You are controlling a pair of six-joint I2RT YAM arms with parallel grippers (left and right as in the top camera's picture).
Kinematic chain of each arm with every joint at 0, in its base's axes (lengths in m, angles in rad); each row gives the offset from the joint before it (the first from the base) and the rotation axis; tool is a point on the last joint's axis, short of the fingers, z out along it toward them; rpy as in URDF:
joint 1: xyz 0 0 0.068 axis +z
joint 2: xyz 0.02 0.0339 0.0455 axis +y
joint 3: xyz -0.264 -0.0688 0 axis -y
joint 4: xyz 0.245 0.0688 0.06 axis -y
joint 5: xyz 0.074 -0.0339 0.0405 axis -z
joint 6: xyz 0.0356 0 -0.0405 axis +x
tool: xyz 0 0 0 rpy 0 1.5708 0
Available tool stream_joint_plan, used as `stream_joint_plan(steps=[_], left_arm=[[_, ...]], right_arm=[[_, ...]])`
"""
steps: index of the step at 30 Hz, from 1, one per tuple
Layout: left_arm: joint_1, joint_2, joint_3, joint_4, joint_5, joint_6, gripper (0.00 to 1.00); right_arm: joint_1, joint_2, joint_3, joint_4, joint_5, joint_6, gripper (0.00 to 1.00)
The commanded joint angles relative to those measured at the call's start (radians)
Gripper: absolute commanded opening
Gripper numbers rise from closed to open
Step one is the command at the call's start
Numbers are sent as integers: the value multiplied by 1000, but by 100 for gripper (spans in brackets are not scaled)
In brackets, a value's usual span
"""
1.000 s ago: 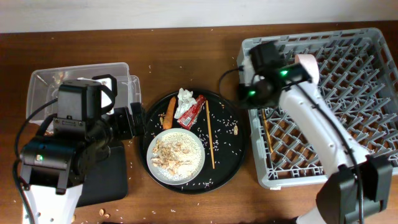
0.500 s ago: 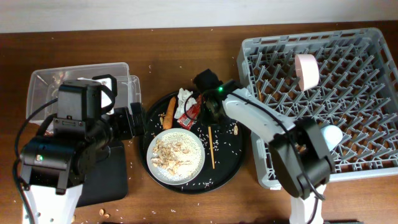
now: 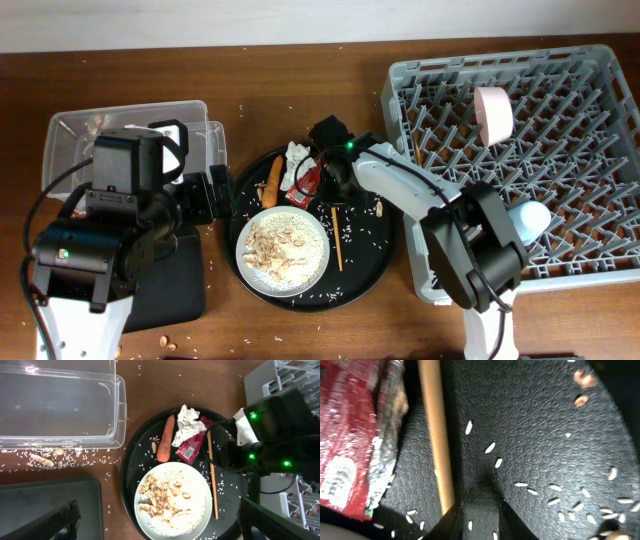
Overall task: Sort waste into correct bins and load items into the dishwasher rack
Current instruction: 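Grasp the second wooden chopstick with the right gripper, then place the second chopstick into the dish rack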
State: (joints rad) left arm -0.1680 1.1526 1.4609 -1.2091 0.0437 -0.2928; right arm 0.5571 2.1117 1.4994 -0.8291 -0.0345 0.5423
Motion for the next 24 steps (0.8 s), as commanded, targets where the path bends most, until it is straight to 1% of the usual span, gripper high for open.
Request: stream_joint_plan(steps=[1,5,7,10,13,18,24], left_arm=[[-1,-7,7,-1,-14,-10,99],[-1,-7,7,-1,-14,-10,99],[-1,-7,7,-1,-14,-10,99],[-1,-7,7,-1,-14,-10,99],[-1,-7,7,-1,-14,-10,99],[-1,-7,7,-1,-14,-10,99],[-1,-7,7,-1,-14,-10,99]], right_arm=[[0,19,-18,-8,-18,-6,25],[-2,-51,0,-20,-7,-13,26],[8,-96,4,-18,-12,-13,28],[28,-109,4,-4,-23,-13,32],[60,-87,-7,28,-21,-13,34],[70,-20,-11,44,27,-9,33],[69,22,-13,41,32,-2,32]])
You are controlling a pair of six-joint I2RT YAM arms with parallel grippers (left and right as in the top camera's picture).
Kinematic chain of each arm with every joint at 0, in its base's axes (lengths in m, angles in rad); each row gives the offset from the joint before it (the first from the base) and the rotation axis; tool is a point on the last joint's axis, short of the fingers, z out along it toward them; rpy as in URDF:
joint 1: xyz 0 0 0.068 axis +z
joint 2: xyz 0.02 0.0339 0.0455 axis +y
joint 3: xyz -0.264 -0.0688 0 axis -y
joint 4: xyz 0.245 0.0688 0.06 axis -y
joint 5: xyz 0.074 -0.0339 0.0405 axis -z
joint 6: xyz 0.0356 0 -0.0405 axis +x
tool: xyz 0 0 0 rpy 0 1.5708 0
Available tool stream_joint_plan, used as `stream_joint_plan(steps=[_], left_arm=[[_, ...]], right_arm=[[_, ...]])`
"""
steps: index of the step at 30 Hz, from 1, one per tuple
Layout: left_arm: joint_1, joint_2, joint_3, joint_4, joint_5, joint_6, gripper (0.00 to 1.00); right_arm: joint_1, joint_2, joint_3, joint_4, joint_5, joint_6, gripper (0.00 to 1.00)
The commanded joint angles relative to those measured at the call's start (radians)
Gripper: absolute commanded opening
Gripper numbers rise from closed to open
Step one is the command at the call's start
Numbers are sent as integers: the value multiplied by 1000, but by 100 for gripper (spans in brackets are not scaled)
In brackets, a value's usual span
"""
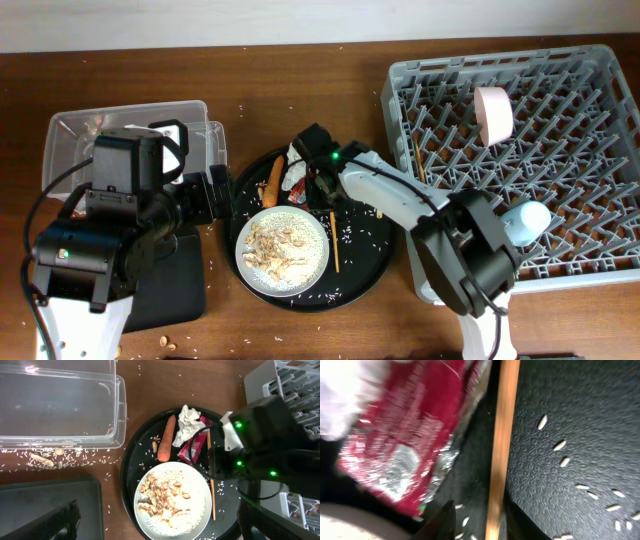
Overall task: Sort waste into correct bins and load items into the dishwasher rack
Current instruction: 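Place the second chopstick into the dish rack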
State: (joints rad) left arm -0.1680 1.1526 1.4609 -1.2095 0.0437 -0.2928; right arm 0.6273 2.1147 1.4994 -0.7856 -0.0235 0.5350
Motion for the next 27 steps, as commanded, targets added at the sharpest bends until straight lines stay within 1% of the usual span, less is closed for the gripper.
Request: stream_joint_plan(steps=[1,2,3,4,5,9,14,16,19,22,24,25,27], left_arm=[[-1,-7,7,0,-14,-10,99],[-1,-7,7,0,-14,-10,99],[-1,-7,7,0,-14,-10,99],[-1,-7,7,0,-14,-10,99],[-1,-7,7,0,-14,-10,99],[-1,-7,7,0,-14,-10,99],[-1,-7,7,0,-14,-10,99],[-1,-7,7,0,-14,-10,99],[-1,-7,7,0,-14,-10,99],[-1,-7,7,0,-14,-10,99],[-1,-7,7,0,-14,-10,99],[-1,-7,7,0,-14,-10,99],[-1,-7,7,0,-14,-10,99]], right_arm=[[-2,19,-13,-2,20,6,25],[-2,19,-13,-3,20,6,18],[-2,19,-13,-3,20,6,16],[-2,19,-13,-3,20,6,11],[-2,19,-13,-6,19,5,4],[-17,-25,-2,-35,21,5,4],[-62,-145,59,-93,40,-8,4],[-91,-217,82,-117,43,-53,4],[-149,-322,100,-146,45,-111,4],[-261,-418,100,-182,117,-140,4],[-337,-439,100,-187,83,-253,4],[-369,-438,100,-192,55,-334,4],[-404,-422,92,-202,50,-428,4]])
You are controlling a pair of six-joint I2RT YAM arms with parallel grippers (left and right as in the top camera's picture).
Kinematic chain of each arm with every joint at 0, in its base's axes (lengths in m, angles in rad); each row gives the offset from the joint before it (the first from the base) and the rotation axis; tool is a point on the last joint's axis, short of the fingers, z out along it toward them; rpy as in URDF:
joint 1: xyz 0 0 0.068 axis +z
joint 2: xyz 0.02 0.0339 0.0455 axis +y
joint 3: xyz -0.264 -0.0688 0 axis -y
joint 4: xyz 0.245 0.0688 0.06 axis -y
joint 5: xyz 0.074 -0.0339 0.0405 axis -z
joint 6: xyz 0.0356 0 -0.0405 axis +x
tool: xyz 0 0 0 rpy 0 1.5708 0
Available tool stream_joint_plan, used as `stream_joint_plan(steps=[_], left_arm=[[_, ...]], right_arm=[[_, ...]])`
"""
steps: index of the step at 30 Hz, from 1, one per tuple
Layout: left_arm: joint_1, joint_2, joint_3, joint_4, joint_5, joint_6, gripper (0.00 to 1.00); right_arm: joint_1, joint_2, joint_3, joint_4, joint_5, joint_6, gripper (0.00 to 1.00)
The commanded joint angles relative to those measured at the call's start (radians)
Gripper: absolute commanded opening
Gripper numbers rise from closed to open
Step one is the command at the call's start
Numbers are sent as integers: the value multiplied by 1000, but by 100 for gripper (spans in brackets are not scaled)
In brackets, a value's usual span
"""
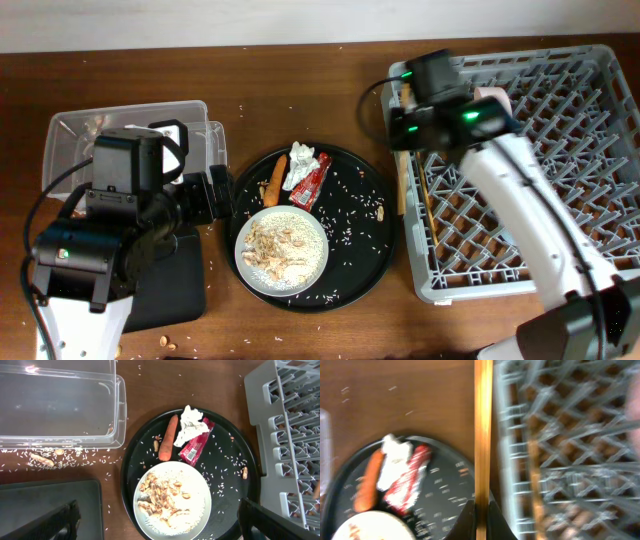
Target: Sort waste into correct bins and load items into the dishwasher rack
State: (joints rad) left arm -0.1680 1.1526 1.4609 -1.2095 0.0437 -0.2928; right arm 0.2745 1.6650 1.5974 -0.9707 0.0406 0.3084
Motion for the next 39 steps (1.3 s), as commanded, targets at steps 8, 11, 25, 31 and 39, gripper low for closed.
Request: stream_joint_plan(steps=[8,11,25,31,39], left_arm=[[-1,-7,7,0,-14,-10,99],[-1,-7,7,0,-14,-10,99],[-1,-7,7,0,-14,-10,99],[-1,-7,7,0,-14,-10,99],[-1,-7,7,0,-14,-10,99]], right_arm=[[-52,137,-39,-28,8,-267,42],[-47,87,-21,-52,-22,-245,51],[35,-492,-1,-199,-254,-245,98],[31,-630,-1,-328,-66,-245,98],[-20,-882,-84,-243,220,-249,98]])
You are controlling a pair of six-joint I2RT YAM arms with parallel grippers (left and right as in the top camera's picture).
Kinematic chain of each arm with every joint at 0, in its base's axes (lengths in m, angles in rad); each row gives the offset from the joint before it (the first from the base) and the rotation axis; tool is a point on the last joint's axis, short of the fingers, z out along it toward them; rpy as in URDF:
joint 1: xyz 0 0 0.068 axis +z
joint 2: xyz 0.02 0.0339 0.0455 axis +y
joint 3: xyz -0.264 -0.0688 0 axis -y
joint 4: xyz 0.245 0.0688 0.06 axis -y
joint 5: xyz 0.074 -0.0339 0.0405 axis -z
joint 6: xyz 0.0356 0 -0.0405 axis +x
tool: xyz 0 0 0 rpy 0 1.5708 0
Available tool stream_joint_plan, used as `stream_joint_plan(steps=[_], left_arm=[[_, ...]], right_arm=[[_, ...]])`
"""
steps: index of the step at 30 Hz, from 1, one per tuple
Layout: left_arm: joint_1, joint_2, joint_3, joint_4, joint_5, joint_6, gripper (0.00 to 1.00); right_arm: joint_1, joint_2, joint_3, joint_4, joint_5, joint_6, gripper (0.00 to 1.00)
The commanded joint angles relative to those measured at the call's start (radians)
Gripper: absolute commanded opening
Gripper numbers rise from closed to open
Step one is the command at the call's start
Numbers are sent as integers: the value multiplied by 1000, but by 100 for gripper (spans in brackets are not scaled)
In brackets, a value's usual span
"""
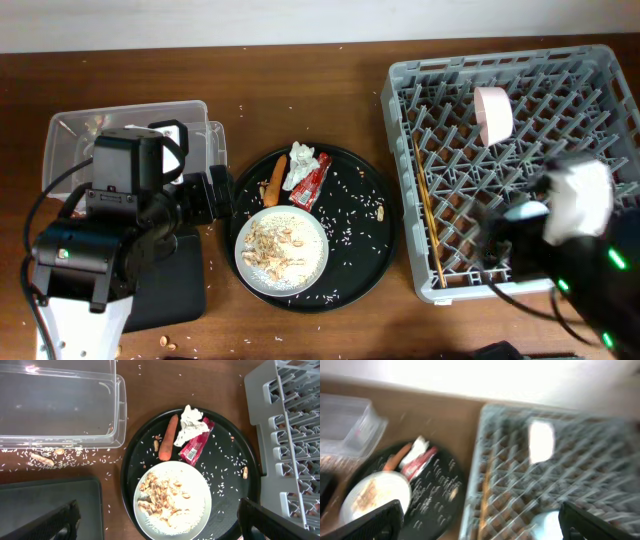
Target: Sort waste into correct bins and load items into the dishwasher rack
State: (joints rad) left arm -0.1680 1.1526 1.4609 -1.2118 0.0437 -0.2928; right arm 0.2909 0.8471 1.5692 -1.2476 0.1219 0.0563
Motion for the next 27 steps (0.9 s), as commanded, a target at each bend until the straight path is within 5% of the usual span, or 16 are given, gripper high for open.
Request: stream_joint_plan(steps=[1,19,27], left_arm=[[-1,-7,7,2,-14,-10,99],[-1,-7,7,2,-14,-10,99],[-1,-7,7,2,-14,-10,99]], right_arm=[[-59,-108,-103,73,143,2,98],[-254,-847,-1287,857,171,4,98],[-253,-843,-1566,1232,158,4,98]])
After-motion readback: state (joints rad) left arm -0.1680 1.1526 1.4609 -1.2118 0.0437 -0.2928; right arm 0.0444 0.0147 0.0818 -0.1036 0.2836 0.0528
